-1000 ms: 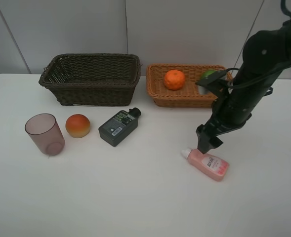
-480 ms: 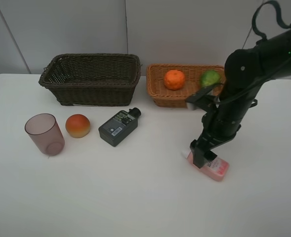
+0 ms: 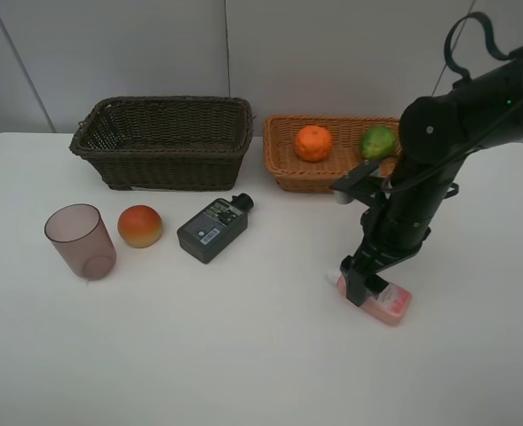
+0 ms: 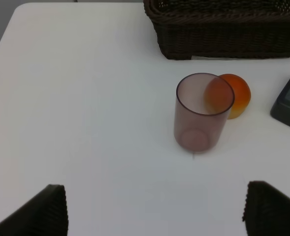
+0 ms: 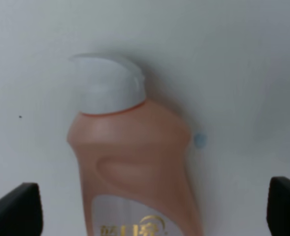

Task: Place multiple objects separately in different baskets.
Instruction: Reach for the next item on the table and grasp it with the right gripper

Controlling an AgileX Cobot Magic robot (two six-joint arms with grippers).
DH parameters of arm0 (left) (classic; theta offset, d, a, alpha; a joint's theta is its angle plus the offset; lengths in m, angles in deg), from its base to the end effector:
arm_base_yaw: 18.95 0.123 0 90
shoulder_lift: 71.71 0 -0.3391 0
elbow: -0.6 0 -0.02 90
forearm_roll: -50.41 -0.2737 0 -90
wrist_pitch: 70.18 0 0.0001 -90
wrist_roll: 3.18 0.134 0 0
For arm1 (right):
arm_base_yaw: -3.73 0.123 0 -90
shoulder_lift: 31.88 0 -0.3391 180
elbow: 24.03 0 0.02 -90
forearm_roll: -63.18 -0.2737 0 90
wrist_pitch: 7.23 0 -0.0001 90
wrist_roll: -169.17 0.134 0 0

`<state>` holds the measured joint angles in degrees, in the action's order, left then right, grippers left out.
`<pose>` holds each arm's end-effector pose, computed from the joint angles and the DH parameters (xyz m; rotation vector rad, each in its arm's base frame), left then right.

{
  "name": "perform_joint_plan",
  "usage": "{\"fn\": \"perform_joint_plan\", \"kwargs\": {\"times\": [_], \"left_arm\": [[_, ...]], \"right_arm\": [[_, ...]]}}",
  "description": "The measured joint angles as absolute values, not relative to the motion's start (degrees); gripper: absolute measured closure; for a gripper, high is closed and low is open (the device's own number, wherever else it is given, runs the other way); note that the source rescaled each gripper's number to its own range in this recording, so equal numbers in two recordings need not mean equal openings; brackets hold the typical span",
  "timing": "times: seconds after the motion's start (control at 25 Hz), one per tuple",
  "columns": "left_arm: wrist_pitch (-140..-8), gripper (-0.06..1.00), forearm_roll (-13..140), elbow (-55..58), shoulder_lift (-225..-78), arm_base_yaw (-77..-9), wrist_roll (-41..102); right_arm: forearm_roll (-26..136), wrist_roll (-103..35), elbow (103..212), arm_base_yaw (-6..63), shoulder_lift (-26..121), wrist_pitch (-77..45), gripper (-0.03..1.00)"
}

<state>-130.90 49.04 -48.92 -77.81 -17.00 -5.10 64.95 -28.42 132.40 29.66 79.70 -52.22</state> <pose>-0.0027 0.0027 0.2706 -0.0698 2.0292 0.0289 0.2994 0.1423 0.1244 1.1961 -2.9039 0.0344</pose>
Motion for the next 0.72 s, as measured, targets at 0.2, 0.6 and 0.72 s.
{"fn": "perform_joint_plan", "kwargs": {"times": [0.2,0.6,0.72], "left_arm": [[-130.9,0.02,49.0,-48.9,-77.8,-17.0,-5.1],[-130.9,0.02,49.0,-48.9,-77.8,-17.0,-5.1],[-130.9,0.02,49.0,-48.9,-77.8,-17.0,-5.1]], "right_arm": [[64.9,-30.2,130.2,29.7,79.9,-50.0,-0.03],[64.7,-31.0,130.1,29.7,81.3,-48.3,-0.03],[64.7,-31.0,130.1,29.7,82.3,-47.8,-0.03]]}}
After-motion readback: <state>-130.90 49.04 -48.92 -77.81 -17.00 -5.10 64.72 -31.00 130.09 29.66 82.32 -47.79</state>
